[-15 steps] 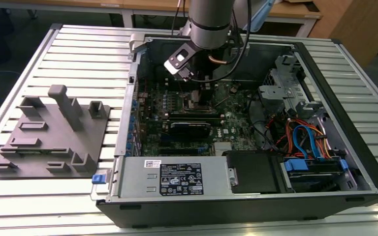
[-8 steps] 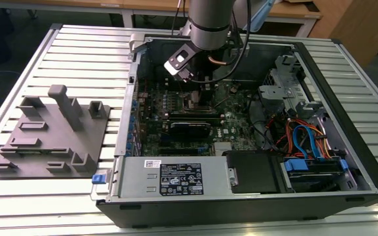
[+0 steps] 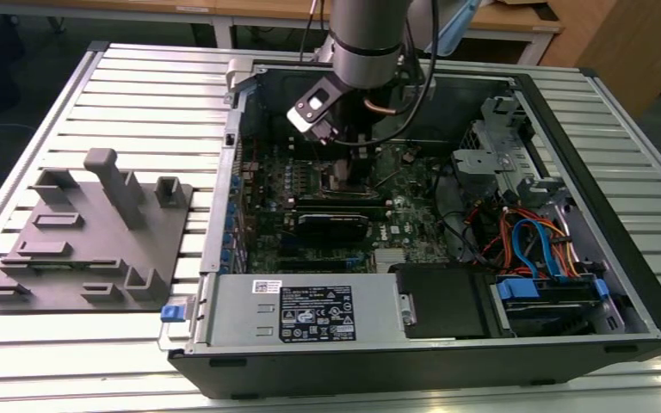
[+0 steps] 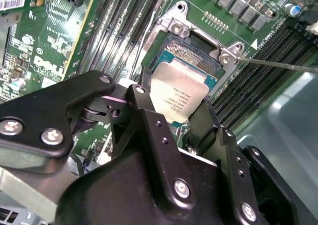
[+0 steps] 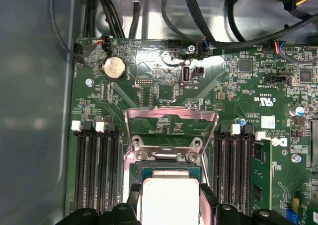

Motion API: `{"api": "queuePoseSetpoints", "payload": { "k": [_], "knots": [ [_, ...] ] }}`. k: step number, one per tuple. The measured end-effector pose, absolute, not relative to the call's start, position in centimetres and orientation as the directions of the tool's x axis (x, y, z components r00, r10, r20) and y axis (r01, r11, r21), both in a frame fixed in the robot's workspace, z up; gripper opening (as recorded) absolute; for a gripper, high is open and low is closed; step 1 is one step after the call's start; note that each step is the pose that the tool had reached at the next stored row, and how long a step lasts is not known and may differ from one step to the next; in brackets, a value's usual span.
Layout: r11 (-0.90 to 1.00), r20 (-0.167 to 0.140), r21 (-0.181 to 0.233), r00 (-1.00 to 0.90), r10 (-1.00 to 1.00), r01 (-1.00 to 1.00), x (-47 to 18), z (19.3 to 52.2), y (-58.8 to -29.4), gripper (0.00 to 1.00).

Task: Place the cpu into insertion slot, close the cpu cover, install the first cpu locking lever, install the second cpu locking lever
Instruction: 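Place the cpu into insertion slot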

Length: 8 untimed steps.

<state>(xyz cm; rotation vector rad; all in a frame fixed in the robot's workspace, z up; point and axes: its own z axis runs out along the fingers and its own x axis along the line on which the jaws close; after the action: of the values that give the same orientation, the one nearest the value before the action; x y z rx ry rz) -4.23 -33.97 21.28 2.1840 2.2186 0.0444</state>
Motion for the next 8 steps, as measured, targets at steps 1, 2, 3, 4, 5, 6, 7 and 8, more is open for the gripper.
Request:
{"api": "queuePoseSetpoints", "payload": {
  "k": [1,2,3,4,5,6,7,8],
  "knots": [
    [0.016,-0.005,0.04,-0.016,1.0,0.999,-4.23,21.18,-33.97,0.54],
    [0.016,-0.011,0.04,-0.016,1.0,0.999,-4.24,21.08,-33.97,0.54],
    [0.016,-0.015,0.04,-0.016,1.0,0.999,-4.26,20.94,-33.96,0.54],
    [0.017,-0.015,0.04,-0.016,1.0,0.999,-4.34,20.82,-33.95,0.54],
    [0.017,-0.015,0.04,-0.017,1.0,0.999,-4.43,20.71,-33.93,0.54],
    [0.018,-0.015,0.04,-0.017,1.0,0.999,-4.49,20.58,-33.91,0.54],
    [0.018,-0.015,0.04,-0.017,1.0,0.999,-4.51,20.46,-33.88,0.54],
    [0.018,-0.015,0.04,-0.017,1.0,0.999,-4.52,20.37,-33.86,0.54]
  ]
}}
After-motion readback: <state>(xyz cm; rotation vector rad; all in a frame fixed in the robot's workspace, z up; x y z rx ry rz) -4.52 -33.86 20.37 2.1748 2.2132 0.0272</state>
